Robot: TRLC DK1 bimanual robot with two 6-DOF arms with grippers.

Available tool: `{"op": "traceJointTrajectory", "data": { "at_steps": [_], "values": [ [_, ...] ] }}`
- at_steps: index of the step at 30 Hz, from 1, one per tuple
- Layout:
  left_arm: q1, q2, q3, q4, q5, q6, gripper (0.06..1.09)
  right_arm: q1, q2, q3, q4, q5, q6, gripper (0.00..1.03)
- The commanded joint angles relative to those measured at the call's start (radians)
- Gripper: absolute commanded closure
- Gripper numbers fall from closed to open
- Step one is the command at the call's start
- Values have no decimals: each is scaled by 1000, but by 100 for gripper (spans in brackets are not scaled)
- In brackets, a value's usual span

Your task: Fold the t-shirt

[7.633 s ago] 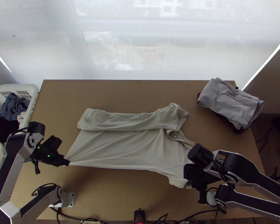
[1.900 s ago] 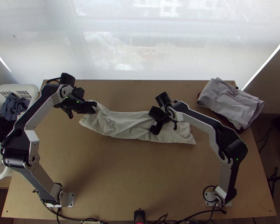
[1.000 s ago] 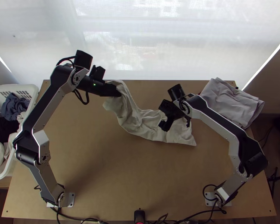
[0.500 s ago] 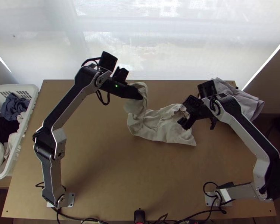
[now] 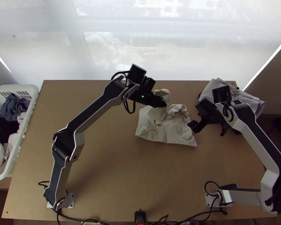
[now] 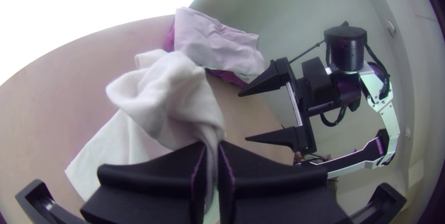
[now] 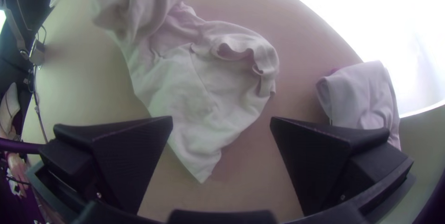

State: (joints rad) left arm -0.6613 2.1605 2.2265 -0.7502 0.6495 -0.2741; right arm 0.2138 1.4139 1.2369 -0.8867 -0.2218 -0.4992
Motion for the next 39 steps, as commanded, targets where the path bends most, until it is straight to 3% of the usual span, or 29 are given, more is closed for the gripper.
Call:
{"op": "traceJointTrajectory", "data": {
  "at_steps": [1, 17, 18, 19, 21, 24, 25, 29, 34, 39],
  "values": [
    [-69, 68, 2, 114, -17, -40, 105, -33, -29, -30, 2, 1, 8, 5],
    [-136, 234, 45, 325, -73, -162, 105, -44, -76, -77, -1, 4, 7, 5],
    [-141, 245, 45, 341, -73, -169, 101, -44, -76, -77, -1, 4, 7, 5],
    [-146, 254, 45, 350, -73, -178, 89, -44, -76, -77, -1, 4, 7, 5],
    [-152, 263, 45, 354, -71, -182, 53, -44, -76, -79, -1, 4, 8, 5],
    [-150, 243, 42, 322, -56, -177, 17, -44, -75, -88, -1, 4, 8, 5],
    [-146, 226, 38, 305, -45, -174, 10, -44, -75, -94, -1, 6, 8, 5],
    [-101, 133, 2, 184, 7, -143, 10, -36, -66, -108, 12, 6, 8, 5],
    [17, 18, -57, -106, 15, 47, 10, 6, -16, -53, 77, 15, 5, 5],
    [117, -99, -400, -86, 9, 177, 10, 101, 125, 75, 147, 33, 10, 5]
  ]
}}
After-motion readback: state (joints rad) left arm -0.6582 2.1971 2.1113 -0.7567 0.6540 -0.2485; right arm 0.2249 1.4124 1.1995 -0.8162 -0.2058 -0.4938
